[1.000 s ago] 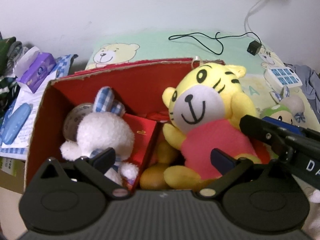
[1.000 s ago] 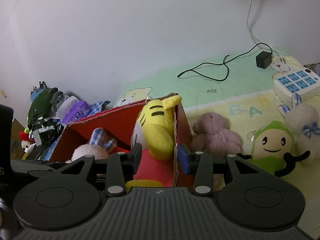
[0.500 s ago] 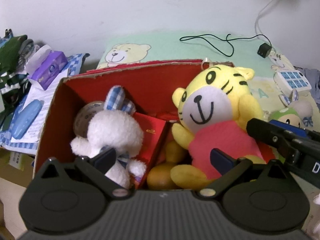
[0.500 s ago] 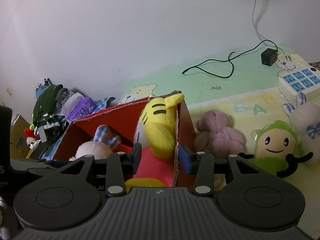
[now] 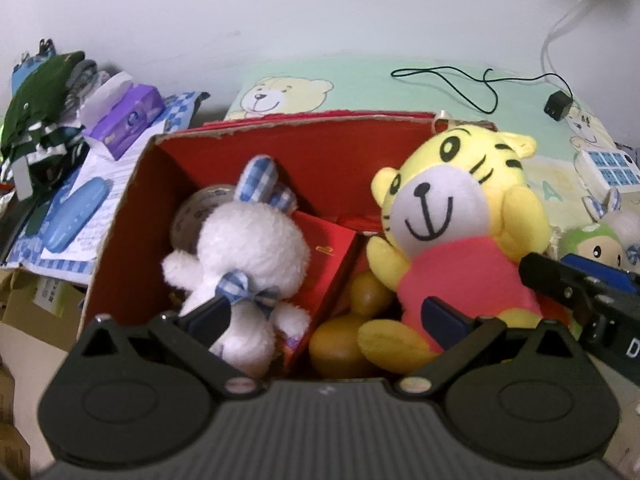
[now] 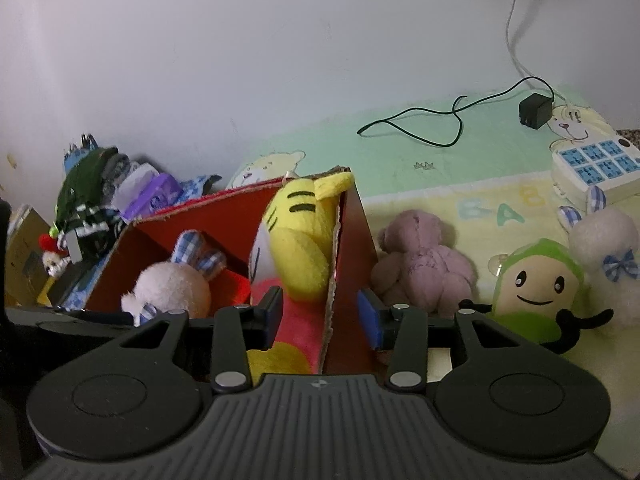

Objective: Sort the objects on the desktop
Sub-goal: 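Lower the tiger into the box beside the bunny and open both grippers, then move both grippers to the white bunny with the blue bow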

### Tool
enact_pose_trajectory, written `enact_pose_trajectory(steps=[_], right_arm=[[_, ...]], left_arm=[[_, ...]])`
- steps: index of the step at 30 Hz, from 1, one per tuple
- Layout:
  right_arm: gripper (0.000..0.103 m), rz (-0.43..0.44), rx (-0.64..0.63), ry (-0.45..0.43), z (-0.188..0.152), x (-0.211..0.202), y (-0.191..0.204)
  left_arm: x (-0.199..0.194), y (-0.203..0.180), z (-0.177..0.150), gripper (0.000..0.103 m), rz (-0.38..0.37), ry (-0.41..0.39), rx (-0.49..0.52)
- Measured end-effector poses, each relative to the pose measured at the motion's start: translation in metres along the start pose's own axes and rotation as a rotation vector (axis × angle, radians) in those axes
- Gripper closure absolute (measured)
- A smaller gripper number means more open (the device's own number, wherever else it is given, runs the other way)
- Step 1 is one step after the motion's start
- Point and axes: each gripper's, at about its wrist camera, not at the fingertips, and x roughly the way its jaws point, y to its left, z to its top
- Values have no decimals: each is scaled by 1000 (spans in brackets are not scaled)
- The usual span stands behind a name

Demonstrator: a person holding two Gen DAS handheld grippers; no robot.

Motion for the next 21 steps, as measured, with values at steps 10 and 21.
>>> enact_pose_trajectory(steps=[10, 21], right_arm=[[58, -33, -43, 29, 5, 2, 2], [58, -19, -77, 45, 8, -2, -2]], left_arm=[[-11, -3, -2, 1, 58, -23, -21], [-28, -14, -5, 1, 114, -51, -31]])
